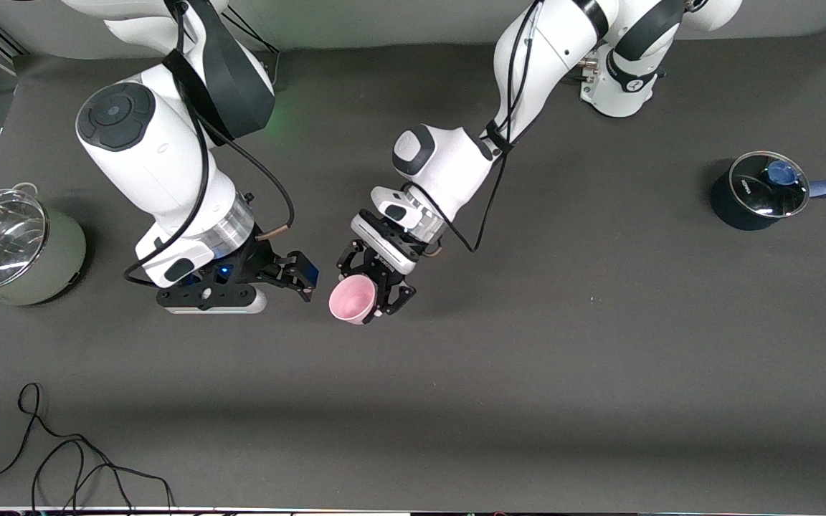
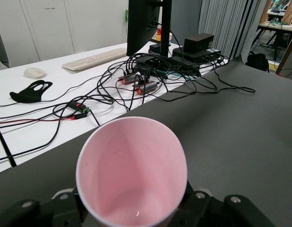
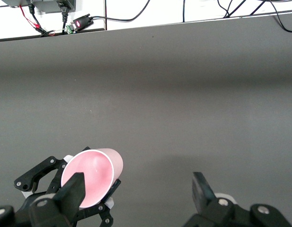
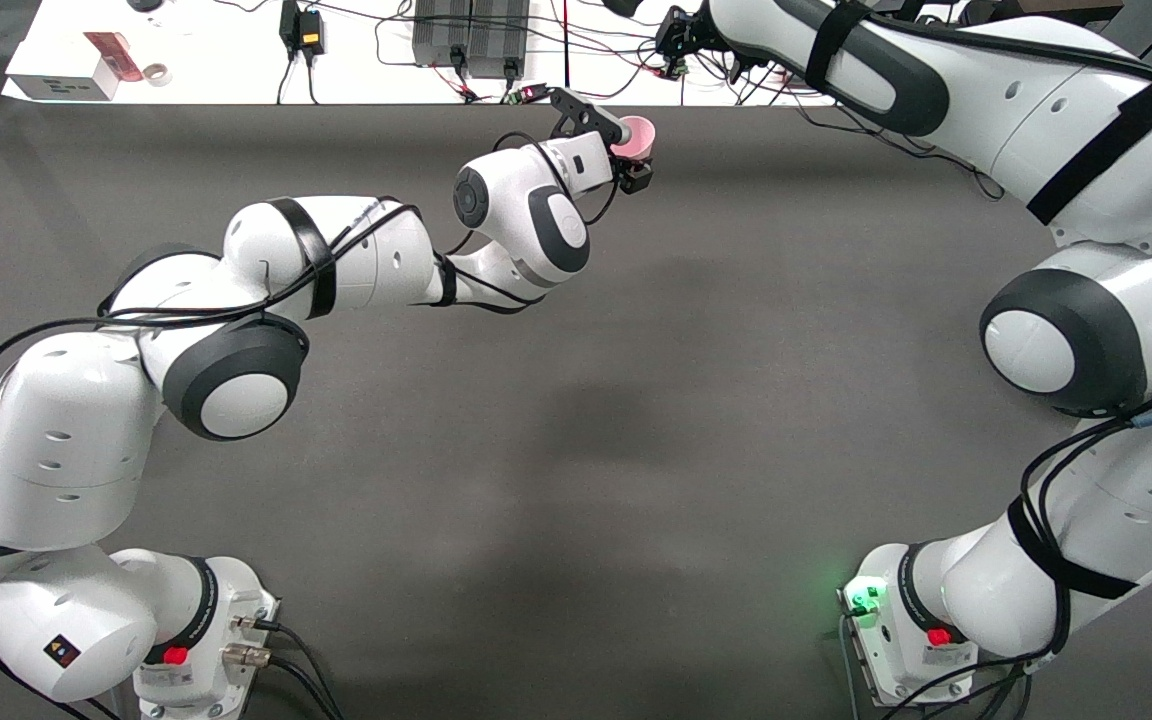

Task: Transfer pink cup from left to right arm
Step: 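Move the right gripper toward the pink cup held by the left gripper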

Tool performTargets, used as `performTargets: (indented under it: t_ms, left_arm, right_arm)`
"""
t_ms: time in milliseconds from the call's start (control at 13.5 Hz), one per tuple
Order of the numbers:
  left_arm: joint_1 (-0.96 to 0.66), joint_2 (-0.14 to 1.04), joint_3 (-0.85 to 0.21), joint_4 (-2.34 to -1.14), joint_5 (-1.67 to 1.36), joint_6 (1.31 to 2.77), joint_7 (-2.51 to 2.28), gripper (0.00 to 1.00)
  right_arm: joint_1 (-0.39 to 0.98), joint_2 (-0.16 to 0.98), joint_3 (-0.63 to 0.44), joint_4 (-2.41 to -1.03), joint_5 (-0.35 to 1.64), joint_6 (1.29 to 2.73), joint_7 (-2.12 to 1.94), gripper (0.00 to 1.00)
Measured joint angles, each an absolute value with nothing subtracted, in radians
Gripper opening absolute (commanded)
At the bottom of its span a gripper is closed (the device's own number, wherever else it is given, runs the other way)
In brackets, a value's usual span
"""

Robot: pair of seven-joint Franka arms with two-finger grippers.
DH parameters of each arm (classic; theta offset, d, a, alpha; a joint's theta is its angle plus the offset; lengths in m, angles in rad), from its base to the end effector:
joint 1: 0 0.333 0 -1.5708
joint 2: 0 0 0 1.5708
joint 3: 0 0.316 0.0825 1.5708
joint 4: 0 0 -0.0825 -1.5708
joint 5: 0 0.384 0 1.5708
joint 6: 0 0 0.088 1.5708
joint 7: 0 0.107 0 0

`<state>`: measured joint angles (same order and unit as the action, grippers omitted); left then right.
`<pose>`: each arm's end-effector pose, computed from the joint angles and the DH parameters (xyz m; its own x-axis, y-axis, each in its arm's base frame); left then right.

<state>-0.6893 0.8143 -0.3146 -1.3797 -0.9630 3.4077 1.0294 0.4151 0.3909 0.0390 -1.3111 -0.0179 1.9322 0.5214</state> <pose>0.5357 -0.5318 0.3358 0.3688 -0.2755 0.8877 -0.6802 -0.7309 0.0558 0.6302 0.3005 0.5413 0.9768 -0.0774 0.1995 -0.0559 -0.9922 -0.1113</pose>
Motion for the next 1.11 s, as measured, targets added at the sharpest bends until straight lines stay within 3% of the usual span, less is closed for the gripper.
performTargets:
  t_ms: [1115]
  left_arm:
    - [-0.706,0.832,-0.314,-1.381,-0.964,3.479,0.987,0.00]
  right_arm:
    - [0.482,0.525,0.036,-1.314,-0.035,2.000,0.584,1.00]
